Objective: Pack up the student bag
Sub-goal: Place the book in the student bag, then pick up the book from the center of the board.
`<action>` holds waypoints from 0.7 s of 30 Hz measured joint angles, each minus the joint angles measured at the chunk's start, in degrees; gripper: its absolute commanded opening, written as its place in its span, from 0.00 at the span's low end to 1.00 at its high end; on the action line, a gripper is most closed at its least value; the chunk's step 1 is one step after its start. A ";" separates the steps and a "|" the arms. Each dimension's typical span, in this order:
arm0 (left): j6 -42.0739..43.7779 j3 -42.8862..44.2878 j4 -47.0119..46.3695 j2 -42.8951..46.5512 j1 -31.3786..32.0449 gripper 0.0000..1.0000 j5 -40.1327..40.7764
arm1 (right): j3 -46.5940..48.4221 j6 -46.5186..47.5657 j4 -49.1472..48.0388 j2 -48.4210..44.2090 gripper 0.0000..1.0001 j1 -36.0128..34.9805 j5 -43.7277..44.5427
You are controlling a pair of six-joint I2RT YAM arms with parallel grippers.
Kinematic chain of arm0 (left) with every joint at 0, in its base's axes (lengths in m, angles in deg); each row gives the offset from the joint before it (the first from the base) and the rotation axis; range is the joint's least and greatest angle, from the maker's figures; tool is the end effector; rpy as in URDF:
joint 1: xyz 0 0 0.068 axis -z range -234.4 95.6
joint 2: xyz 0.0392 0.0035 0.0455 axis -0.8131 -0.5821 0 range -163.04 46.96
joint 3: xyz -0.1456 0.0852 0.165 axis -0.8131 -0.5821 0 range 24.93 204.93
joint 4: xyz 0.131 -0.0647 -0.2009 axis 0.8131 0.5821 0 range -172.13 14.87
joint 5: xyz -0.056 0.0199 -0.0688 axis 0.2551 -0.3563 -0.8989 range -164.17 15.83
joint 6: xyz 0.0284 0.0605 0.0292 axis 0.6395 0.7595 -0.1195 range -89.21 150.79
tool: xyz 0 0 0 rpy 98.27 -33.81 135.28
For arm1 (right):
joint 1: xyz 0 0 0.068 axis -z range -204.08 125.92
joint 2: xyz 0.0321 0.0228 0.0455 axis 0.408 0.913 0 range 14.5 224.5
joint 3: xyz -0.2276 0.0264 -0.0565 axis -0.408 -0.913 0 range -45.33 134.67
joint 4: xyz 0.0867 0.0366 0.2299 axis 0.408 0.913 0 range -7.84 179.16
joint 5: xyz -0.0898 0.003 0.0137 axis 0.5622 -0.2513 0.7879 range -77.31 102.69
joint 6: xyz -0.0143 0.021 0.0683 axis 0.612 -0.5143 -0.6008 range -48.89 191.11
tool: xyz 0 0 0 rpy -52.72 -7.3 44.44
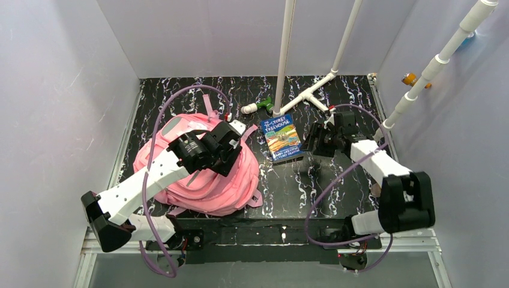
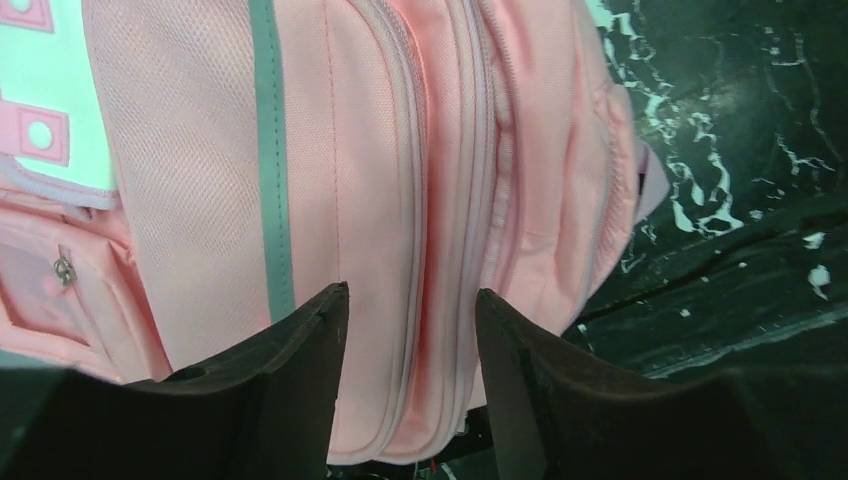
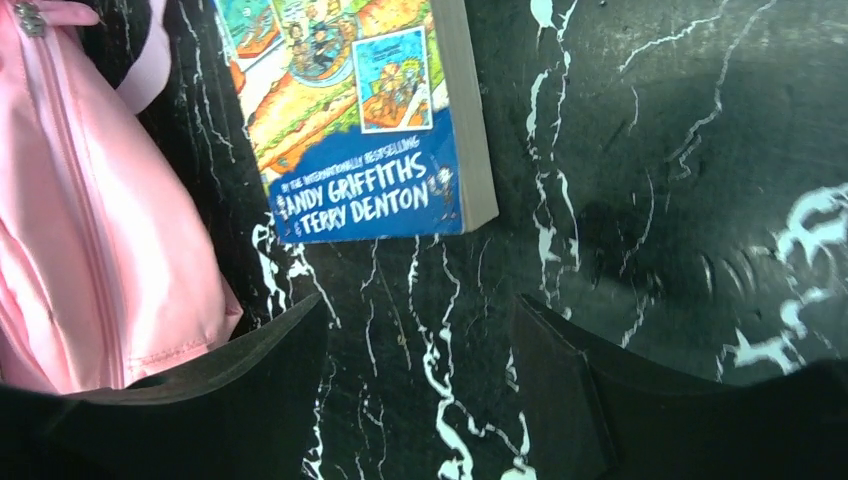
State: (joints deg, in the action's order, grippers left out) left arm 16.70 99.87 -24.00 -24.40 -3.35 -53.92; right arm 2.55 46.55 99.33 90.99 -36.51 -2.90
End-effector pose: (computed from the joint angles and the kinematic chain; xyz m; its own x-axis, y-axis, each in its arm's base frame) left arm 0.1738 -0.1816 0.2951 -0.6436 0.4329 -0.6312 0.4607 0.8777 0.1322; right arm 0.2808 0.0786 0.1802 -0.7988 0.2338 -0.5542 -0.0643 0.8829 0.4651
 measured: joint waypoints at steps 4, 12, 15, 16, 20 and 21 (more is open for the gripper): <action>-0.70 3.61 0.70 -0.79 0.00 0.71 -4.63 | -0.02 1.09 -3.48 7.54 0.67 2.67 -5.35; -2.23 8.70 -3.32 -3.15 0.00 0.89 -13.64 | 0.00 2.67 -9.09 17.25 0.60 4.26 -11.61; -3.21 8.70 -4.61 -3.50 0.00 0.90 -16.46 | 0.28 2.99 -10.43 18.71 0.49 4.26 -12.81; -3.63 8.70 -5.14 -3.50 -0.02 0.90 -17.55 | 0.52 3.02 -10.91 19.37 0.45 4.26 -13.18; -5.55 8.15 -8.33 -3.08 -0.11 0.90 -21.46 | 1.75 2.67 -12.24 22.18 0.35 4.50 -15.28; -6.14 7.91 -8.87 -2.91 -0.11 0.90 -22.32 | 1.75 2.40 -12.35 22.36 0.30 4.68 -15.67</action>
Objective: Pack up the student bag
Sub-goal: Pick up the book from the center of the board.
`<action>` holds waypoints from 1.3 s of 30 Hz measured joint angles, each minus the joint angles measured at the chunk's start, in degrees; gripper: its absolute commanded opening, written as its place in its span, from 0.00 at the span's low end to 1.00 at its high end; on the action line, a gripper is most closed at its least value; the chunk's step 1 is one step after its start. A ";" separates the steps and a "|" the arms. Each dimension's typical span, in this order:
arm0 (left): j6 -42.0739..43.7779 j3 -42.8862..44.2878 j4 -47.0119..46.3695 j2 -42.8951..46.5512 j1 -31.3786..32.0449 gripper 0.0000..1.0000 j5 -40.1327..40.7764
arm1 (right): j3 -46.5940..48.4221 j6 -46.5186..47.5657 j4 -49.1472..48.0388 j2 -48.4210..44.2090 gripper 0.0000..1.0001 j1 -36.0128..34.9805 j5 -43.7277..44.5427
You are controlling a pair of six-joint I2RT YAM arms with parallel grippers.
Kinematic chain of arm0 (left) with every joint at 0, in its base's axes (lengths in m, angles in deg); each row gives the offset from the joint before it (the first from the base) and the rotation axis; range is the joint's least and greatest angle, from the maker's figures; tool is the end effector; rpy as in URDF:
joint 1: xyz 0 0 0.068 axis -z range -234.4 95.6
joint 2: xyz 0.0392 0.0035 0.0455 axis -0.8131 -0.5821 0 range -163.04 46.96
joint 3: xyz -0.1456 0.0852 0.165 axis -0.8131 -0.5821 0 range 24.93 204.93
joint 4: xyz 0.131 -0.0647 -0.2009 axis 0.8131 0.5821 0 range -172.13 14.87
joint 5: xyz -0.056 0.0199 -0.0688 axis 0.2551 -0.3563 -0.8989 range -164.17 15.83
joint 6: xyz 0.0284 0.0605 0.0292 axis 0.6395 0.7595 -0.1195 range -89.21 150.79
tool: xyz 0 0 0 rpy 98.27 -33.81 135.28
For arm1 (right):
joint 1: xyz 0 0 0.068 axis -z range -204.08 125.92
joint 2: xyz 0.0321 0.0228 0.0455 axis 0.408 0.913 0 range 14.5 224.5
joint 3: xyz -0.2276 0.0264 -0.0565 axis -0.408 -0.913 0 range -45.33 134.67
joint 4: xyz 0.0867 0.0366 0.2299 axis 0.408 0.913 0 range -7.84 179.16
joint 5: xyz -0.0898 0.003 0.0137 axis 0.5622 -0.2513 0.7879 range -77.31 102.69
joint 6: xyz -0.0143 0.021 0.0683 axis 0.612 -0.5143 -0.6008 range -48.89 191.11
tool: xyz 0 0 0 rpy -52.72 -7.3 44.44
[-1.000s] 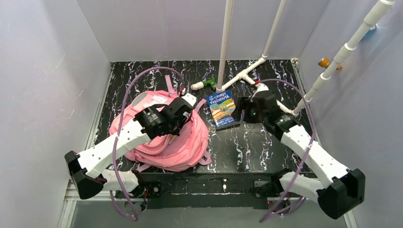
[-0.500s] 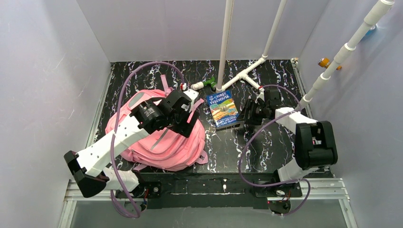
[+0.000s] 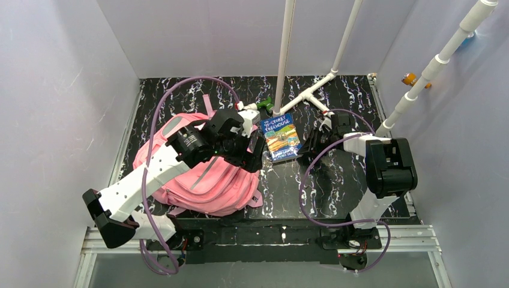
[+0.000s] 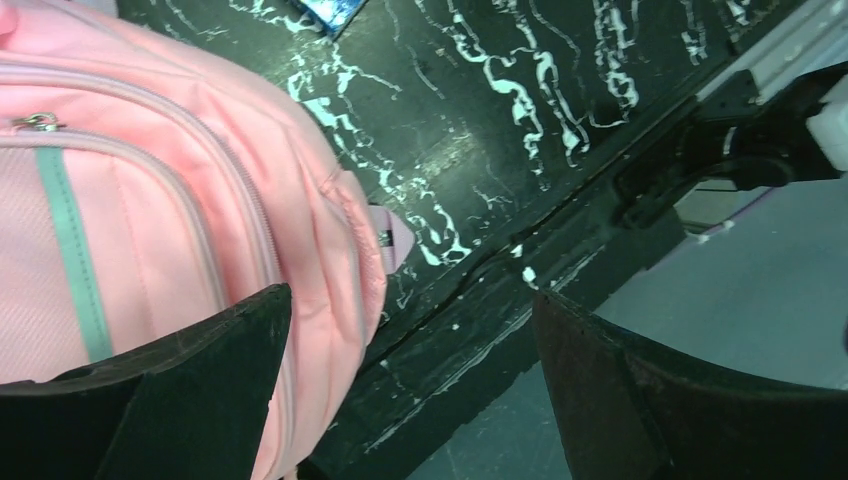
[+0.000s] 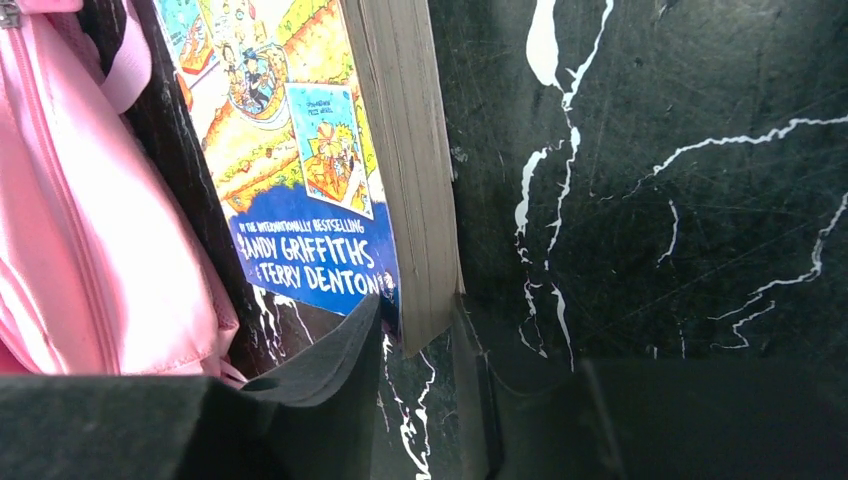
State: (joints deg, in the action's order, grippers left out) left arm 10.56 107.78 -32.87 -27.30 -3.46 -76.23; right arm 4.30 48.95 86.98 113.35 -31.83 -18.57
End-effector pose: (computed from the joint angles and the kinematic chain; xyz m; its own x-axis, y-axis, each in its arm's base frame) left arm 0.1749 -0.2190 0.3369 -0.6595 0.2644 -0.7036 0.6023 0.7459 -0.2843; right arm 0.3177 0.0750 0.0990 -0.9002 0.2028 -0.3854 -0.0840 0.7875 0.6106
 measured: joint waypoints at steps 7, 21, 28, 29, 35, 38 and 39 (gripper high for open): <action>-3.78 -2.29 -3.89 1.62 0.00 0.90 -4.59 | -0.04 -1.97 -0.50 0.04 0.01 0.17 -1.31; -23.56 -15.91 -23.89 2.29 -0.22 0.94 -4.28 | -13.16 -27.65 -18.88 -8.83 0.01 5.18 -11.37; -29.66 -16.65 -34.47 -3.48 -0.61 0.95 -1.57 | -15.52 -37.46 -23.85 -18.01 0.01 11.85 -14.36; -30.40 -16.68 -35.50 -4.55 -0.68 0.96 -1.33 | -16.09 -38.62 -24.74 -18.56 0.01 12.55 -14.51; -38.40 -17.11 -42.03 -11.45 -2.60 0.98 0.13 | -18.93 -44.13 -27.28 -20.39 0.01 14.16 -16.28; -43.15 -17.11 -44.61 -15.43 -4.50 0.98 -0.09 | -19.54 -45.75 -27.78 -21.42 0.01 14.36 -17.00; -44.41 -17.11 -45.03 -16.50 -4.96 0.98 -0.13 | -19.56 -46.16 -27.82 -21.70 0.01 14.38 -17.18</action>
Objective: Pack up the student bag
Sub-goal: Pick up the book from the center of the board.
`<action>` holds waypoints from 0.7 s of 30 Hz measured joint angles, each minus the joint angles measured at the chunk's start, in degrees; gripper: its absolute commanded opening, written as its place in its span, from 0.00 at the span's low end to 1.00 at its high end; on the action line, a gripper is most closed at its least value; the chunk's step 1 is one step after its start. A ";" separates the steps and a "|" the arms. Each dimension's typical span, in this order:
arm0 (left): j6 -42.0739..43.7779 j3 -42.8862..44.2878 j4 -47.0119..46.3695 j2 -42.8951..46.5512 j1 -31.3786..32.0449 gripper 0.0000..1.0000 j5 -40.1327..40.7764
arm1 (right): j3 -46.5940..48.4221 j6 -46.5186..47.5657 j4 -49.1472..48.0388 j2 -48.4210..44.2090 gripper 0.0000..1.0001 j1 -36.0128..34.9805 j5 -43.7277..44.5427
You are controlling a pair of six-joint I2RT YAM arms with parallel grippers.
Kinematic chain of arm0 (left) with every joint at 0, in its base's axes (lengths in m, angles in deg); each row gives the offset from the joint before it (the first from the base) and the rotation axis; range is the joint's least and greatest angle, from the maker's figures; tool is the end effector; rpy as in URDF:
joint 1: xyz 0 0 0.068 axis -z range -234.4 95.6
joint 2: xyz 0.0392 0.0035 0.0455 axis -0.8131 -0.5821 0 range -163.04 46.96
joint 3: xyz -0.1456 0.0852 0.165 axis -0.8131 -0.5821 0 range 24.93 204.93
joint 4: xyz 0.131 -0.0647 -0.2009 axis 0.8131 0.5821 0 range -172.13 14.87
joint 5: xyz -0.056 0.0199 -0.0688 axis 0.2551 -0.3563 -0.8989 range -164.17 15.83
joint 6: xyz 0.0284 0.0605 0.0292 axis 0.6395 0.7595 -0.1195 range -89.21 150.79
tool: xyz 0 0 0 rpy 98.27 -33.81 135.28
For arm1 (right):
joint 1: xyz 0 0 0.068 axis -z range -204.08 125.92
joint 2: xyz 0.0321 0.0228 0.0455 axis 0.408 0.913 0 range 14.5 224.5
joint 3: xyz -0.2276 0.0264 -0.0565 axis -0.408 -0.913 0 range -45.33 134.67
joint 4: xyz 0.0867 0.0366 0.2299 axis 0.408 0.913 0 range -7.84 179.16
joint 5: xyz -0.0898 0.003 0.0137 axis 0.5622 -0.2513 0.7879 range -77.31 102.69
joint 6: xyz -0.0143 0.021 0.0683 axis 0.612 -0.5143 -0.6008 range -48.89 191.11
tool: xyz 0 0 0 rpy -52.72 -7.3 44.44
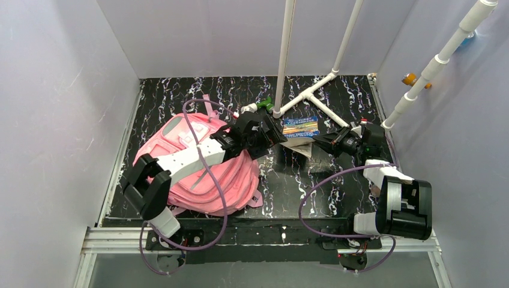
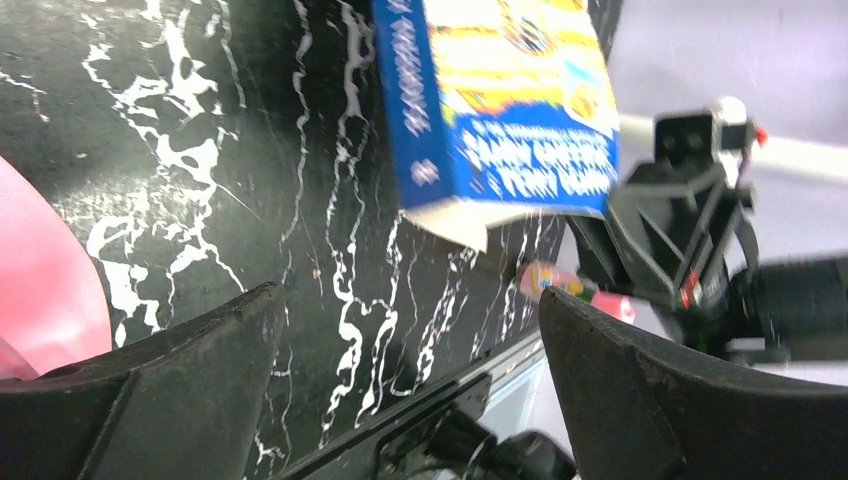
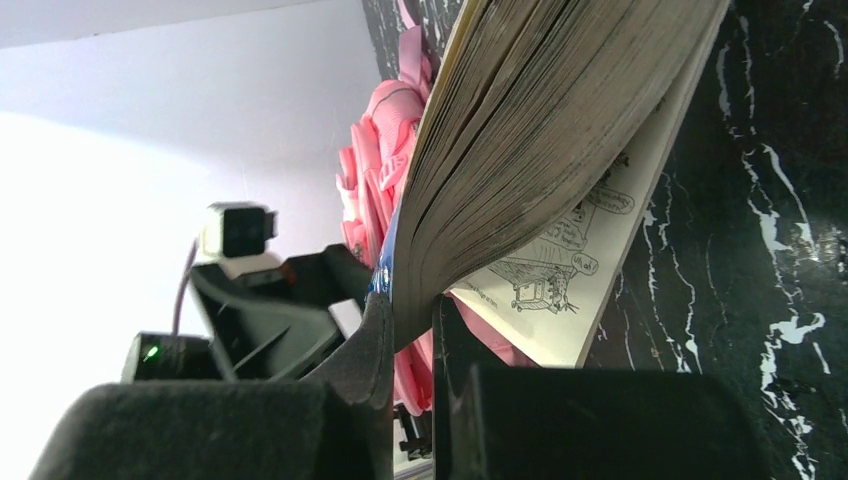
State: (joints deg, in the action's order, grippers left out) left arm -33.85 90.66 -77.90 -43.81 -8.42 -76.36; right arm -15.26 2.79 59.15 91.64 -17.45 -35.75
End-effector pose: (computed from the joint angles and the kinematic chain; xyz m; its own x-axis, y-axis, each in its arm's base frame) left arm 0.2590 -0.2713 0.2300 -0.8158 -0.4552 -0.3568 0.0108 0.6048 -0.7963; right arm 0.2787 0.0133 0.1587 -0.7092 0.7030 -0.0538 0.1539 0.2289 0.9612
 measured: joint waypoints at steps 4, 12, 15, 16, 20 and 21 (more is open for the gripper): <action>-6.67 -0.33 -1.99 -4.07 -1.99 0.98 0.15 | 0.00 -1.05 -0.55 -1.29 0.01 0.13 -0.50; -12.90 2.36 -5.95 -8.92 -3.08 0.97 0.17 | -0.83 -2.10 -1.14 -2.27 0.01 0.15 -1.25; -14.51 2.99 -6.75 -9.60 -3.08 0.86 -0.26 | -1.09 -2.38 -1.14 -2.64 0.01 0.15 -1.25; -15.30 3.19 -7.17 -9.86 -3.06 0.78 -0.72 | -1.09 -2.47 -1.16 -2.78 0.01 0.15 -1.25; -17.25 3.89 -8.48 -11.23 -3.06 0.55 -2.60 | -1.31 -2.75 -1.25 -3.56 0.01 0.15 -1.20; -17.49 3.91 -8.59 -11.50 -3.06 0.51 -3.02 | -1.55 -2.84 -1.27 -3.76 0.01 0.15 -1.22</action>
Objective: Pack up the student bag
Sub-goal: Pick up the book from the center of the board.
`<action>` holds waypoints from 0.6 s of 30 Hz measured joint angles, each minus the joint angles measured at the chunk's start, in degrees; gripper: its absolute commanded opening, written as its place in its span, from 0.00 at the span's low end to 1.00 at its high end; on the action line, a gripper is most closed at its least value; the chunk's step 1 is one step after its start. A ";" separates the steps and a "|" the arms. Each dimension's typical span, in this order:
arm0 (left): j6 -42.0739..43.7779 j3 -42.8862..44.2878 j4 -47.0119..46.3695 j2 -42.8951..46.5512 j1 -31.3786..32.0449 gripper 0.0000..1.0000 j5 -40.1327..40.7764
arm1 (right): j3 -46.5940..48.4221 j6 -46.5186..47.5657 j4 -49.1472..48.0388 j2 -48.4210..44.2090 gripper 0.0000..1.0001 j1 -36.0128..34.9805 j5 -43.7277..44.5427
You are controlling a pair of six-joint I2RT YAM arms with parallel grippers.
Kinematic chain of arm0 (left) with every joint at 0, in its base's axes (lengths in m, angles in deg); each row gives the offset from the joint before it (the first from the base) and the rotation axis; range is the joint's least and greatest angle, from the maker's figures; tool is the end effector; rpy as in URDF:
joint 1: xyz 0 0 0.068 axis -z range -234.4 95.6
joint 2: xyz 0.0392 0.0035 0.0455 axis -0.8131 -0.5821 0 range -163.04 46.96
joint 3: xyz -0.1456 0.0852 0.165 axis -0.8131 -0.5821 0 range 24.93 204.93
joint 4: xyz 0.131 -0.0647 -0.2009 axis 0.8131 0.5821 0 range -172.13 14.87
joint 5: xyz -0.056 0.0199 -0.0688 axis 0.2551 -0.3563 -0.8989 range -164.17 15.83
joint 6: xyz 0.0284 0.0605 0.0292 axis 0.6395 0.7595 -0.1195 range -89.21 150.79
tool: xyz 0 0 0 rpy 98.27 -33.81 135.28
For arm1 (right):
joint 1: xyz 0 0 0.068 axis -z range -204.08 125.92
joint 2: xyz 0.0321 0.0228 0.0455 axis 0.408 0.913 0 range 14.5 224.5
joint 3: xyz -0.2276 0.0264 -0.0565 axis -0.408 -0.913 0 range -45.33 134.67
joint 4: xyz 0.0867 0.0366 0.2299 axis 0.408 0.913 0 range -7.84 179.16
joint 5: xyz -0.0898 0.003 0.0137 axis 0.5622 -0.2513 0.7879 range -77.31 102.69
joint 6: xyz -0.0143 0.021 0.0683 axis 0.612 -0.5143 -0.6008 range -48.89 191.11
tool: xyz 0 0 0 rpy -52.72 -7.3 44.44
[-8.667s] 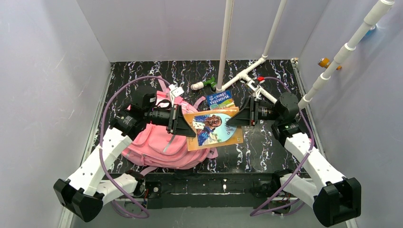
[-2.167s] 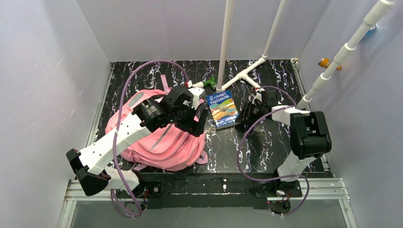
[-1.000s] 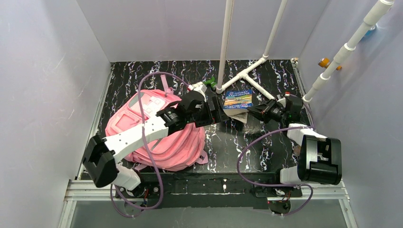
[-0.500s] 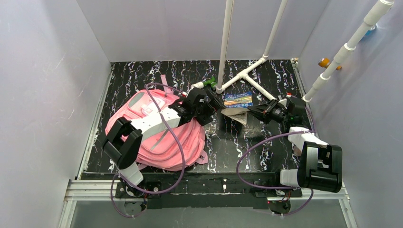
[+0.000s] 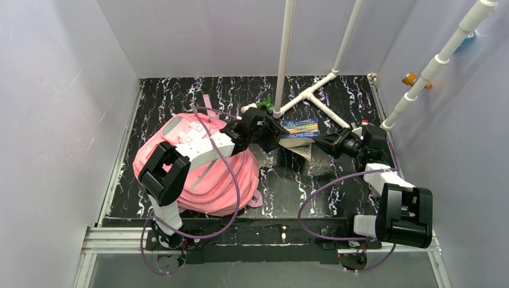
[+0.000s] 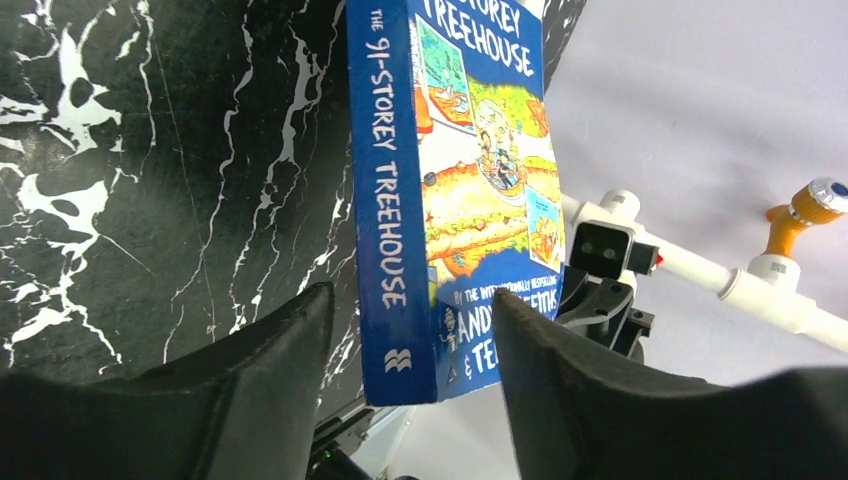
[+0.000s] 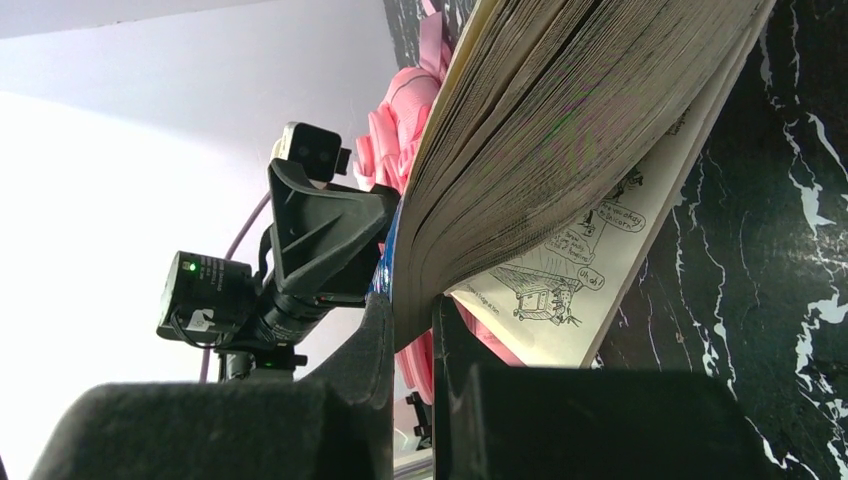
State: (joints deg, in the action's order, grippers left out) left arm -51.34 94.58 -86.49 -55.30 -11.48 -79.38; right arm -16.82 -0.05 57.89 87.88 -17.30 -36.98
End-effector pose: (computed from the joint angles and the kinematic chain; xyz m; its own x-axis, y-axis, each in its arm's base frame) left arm 0.2988 -0.2854 0.1965 -0.7773 -0.6242 -0.0781 -0.2423 0.4116 -0.8785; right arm 0.2711 0.0144 0.1695 -0.7112 0.7013 -0.0484 0.1265 0.1955 0.9725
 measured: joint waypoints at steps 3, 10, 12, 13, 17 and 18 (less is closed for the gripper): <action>-1.99 -0.07 -1.55 -0.63 0.00 0.37 -1.62 | -0.63 -0.26 0.02 -0.39 0.01 0.00 0.02; -3.58 -1.92 -7.80 -0.63 -0.44 0.09 -3.26 | -1.16 2.16 2.10 -3.02 0.02 0.39 0.17; -2.14 -1.95 -8.96 -0.48 -0.50 0.00 -3.32 | -0.68 5.38 5.60 -3.91 0.15 0.46 0.28; -1.33 -1.97 -9.01 -0.28 -0.48 0.00 -3.37 | 0.00 7.61 8.31 -4.35 0.23 0.48 0.28; 2.34 -3.37 -9.86 1.01 -0.42 0.00 -3.69 | 5.11 19.67 22.12 -5.57 0.55 -0.15 0.46; 3.23 -3.69 -9.86 1.38 -0.44 0.00 -4.00 | 6.62 22.75 25.49 -5.64 0.60 -0.63 0.94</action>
State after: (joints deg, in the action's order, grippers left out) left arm -48.10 90.88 -96.35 -53.93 -11.92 -83.38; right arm -10.19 22.70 83.37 82.24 -17.93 -36.04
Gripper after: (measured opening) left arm 0.266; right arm 0.458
